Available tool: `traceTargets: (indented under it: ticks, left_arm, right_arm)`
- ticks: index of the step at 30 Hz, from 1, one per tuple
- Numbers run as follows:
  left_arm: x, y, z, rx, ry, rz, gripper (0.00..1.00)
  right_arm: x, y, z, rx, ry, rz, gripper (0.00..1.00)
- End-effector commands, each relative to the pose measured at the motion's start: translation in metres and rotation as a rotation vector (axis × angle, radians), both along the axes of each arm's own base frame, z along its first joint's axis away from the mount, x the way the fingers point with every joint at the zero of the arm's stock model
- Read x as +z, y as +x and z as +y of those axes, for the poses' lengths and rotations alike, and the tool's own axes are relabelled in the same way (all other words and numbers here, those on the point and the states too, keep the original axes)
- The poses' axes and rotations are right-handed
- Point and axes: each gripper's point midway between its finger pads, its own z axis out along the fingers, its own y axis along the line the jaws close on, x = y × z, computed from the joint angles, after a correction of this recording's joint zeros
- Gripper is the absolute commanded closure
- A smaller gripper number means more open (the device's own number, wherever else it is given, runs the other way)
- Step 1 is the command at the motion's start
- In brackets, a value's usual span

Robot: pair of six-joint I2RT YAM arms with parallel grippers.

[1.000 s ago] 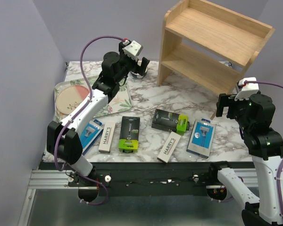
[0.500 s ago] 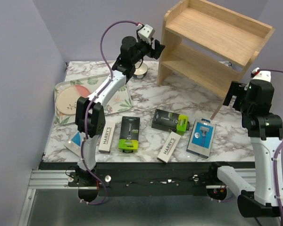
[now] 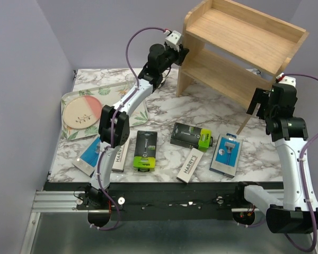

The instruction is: Place and organize the shaving razors onto the shelf

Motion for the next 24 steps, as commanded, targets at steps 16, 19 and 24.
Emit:
traceTargets:
  ticks: [16, 19, 24]
  left_arm:
    - [0.028, -0.105, 0.045, 0.025, -0.017, -0.002, 0.82]
    - [0.009, -0.124, 0.033, -0.038, 0.012, 0.035, 0.76]
    - [-0.011, -0.144, 0.013, -0.089, 0.041, 0.085, 0.57]
  right_arm:
    - [0.004, 0.137, -0.020, 0.149, -0.212, -0.069, 0.09]
    - [0.003, 0.158, -0.038, 0.108, -0.219, -0.053, 0.09]
    - [-0.010, 0.167, -0.061, 0.072, -0.210, 0.000, 0.09]
